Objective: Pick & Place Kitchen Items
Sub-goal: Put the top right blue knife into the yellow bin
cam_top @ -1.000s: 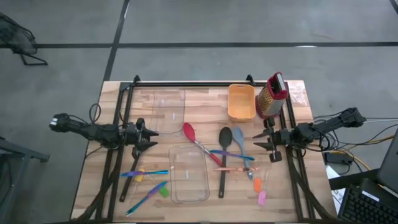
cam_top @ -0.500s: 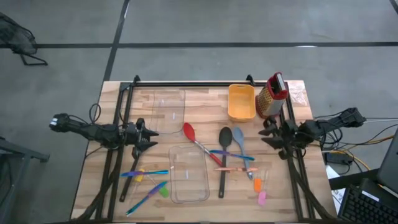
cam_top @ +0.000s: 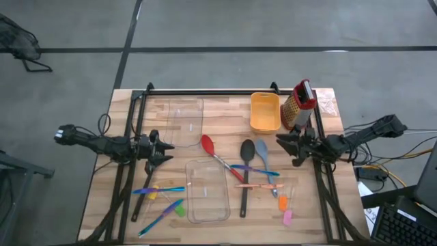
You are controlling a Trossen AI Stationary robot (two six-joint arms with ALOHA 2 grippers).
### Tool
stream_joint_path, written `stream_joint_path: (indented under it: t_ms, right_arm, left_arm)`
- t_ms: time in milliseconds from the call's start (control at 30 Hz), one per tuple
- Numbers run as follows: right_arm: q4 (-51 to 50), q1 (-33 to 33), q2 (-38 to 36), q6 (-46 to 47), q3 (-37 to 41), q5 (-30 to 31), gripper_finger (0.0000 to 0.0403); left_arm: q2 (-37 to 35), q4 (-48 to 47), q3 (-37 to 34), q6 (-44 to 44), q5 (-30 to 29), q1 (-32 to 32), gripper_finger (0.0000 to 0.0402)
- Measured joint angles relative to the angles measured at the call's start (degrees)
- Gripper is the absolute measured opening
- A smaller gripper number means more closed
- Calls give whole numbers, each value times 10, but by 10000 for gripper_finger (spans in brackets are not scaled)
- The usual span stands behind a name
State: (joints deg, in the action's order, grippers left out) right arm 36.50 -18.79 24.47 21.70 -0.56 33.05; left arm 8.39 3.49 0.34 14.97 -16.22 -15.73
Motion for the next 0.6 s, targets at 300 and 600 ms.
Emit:
stream_joint_path:
  t_ms: [300,600]
  right_arm:
    - [22,0,88,9,-43,-97,121]
    - [-189,1,206,-4,-171,-58,166]
  left_arm:
    - [0,0,0,0,0,0,209]
    - [0,0,0,0,0,0,209]
